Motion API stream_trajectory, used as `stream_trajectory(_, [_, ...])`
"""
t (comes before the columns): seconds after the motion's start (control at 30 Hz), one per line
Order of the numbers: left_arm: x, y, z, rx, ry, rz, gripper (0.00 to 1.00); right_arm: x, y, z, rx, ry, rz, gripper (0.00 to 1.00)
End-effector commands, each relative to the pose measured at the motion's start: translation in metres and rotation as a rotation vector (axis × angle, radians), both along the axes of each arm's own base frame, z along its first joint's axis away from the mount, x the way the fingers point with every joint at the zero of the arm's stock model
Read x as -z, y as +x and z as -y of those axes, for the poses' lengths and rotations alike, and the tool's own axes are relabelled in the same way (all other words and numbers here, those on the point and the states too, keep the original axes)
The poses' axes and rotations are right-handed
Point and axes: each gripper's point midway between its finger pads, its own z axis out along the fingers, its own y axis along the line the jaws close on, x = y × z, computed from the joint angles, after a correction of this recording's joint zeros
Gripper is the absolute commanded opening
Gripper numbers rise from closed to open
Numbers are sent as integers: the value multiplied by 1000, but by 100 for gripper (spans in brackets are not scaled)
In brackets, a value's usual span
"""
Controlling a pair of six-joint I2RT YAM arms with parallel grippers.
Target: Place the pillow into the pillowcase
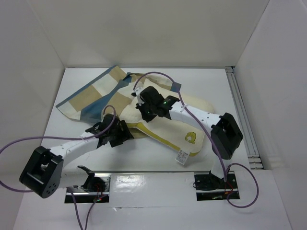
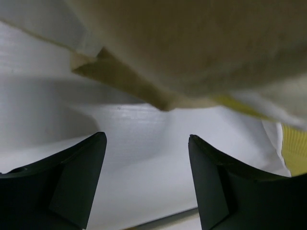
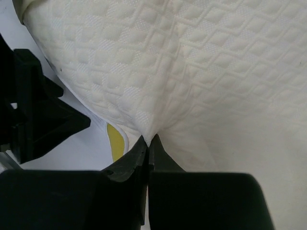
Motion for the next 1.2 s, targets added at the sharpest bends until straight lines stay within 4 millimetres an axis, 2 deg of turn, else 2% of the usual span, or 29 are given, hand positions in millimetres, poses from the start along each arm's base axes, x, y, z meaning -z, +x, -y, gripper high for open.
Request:
stream_trajectory(0.0, [7, 22, 4, -77, 24, 63, 83, -65, 16, -14, 2, 150, 121, 0])
stream_trajectory(0.23, [19, 41, 22, -139, 18, 91, 83, -68, 19, -11, -3, 151, 122, 0])
stream_trajectory(0.33, [22, 44, 28, -149, 16, 107, 71, -72, 22, -11, 0, 161, 124, 0])
stream_trajectory(0.37, [12, 52, 34, -164, 4, 134, 64, -68, 22, -11, 0, 154, 118, 0])
stream_trajectory(0.4, [14, 52, 35, -160, 21, 123, 42, -66, 23, -8, 2, 150, 106, 0])
stream_trajectory(0.47, [14, 50, 34, -157, 53, 101, 3, -70, 24, -9, 2, 157, 113, 0])
stream_trajectory(0.5, [5, 57, 36, -174, 52, 113, 0, -70, 27, -6, 11, 156, 114, 0])
stream_trajectory(0.57, [-3, 58, 39, -160, 68, 122, 0, -74, 28, -7, 11, 163, 120, 0])
stream_trajectory(0.6, [-18, 62, 44, -143, 49, 138, 0, -74, 34, -5, 31, 169, 115, 0])
stream_trajectory(0.63, [-28, 64, 49, -97, 43, 165, 0, -88, 42, -3, 56, 186, 134, 0])
stream_trajectory(0.67, [-39, 65, 54, -64, 22, 188, 0, -89, 42, -3, 56, 175, 124, 0])
stream_trajectory(0.7, [-57, 61, 72, 12, -42, 199, 0, -99, 48, 0, 68, 184, 134, 0])
stream_trajectory(0.73, [-78, 60, 82, 58, -96, 242, 0, -121, 54, -4, 81, 213, 163, 0])
stream_trajectory(0.83, [-124, 44, 107, 218, -233, 304, 0, -144, 57, -5, 99, 225, 175, 0])
stream_trajectory(0.9, [-142, 36, 117, 267, -297, 336, 0, -135, 55, -11, 78, 232, 138, 0])
stream_trajectory(0.93, [-146, 30, 121, 305, -324, 342, 0, -110, 53, -16, 72, 208, 81, 0])
stream_trajectory(0.97, [-142, 26, 122, 320, -334, 331, 0, -91, 52, -18, 65, 185, 46, 0])
stream_trajectory(1.0, [-148, 23, 122, 332, -349, 337, 0, -76, 52, -23, 64, 187, 16, 0])
stream_trajectory(1.03, [-140, 12, 123, 356, -353, 314, 0, -58, 51, -25, 62, 174, -21, 0])
stream_trajectory(1.07, [-140, 9, 123, 364, -363, 317, 0, -23, 45, -26, 65, 142, -95, 0])
stream_trajectory(1.13, [-138, -2, 121, 383, -373, 313, 0, -1, 45, -30, 69, 146, -125, 0])
stream_trajectory(1.17, [-131, -8, 118, 389, -372, 298, 0, 19, 42, -28, 79, 125, -155, 0])
